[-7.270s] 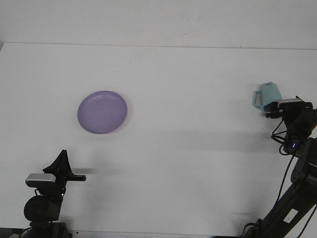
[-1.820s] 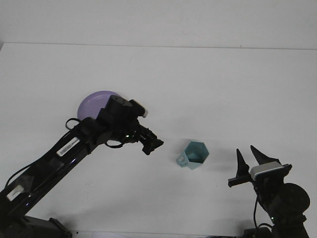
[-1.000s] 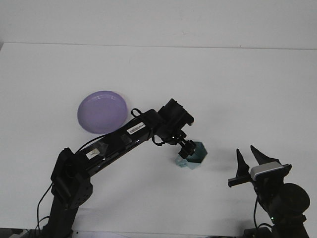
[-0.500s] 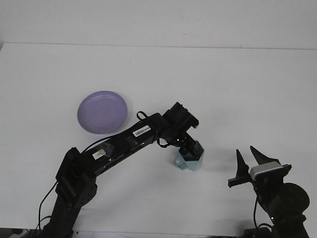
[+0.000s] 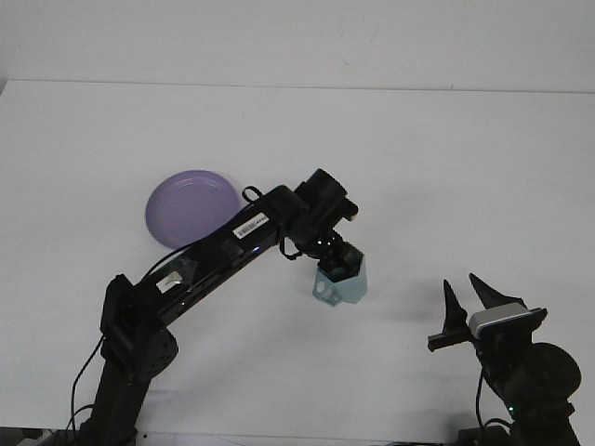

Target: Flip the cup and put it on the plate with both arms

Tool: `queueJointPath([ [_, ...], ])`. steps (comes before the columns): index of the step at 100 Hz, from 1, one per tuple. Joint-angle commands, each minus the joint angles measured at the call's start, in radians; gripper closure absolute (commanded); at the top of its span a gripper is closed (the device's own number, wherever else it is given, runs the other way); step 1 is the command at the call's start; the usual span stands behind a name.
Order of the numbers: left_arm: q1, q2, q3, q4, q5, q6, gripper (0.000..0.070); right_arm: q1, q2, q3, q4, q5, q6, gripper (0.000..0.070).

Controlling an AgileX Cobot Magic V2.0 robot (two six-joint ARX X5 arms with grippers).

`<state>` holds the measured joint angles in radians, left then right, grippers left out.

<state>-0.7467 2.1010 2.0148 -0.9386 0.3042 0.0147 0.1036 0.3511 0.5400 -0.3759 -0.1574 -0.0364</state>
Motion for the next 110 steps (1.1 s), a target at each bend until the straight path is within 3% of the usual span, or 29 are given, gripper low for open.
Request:
queueJointPath([
  [1, 0.011, 0.020, 0.076, -0.074, -0.022, 0.043, 0.0688, 0.001, 0.003, 0.002, 0.006, 0.001, 0.014, 0.0407],
  [29, 0.164, 0.014, 0.263, -0.319, -0.106, 0.095, 0.0688, 0.002, 0.003, 0.002, 0.007, 0.001, 0.015, 0.0407],
  [80, 0.547, -0.093, 0.258, -0.340, -0.126, 0.070, 0.0687, 0.002, 0.003, 0.002, 0.006, 0.001, 0.019, 0.0407],
  [110, 0.697, -0.087, 0.074, -0.251, -0.158, 0.094, 0.0688, 0.002, 0.003, 0.002, 0.006, 0.001, 0.019, 0.0408],
])
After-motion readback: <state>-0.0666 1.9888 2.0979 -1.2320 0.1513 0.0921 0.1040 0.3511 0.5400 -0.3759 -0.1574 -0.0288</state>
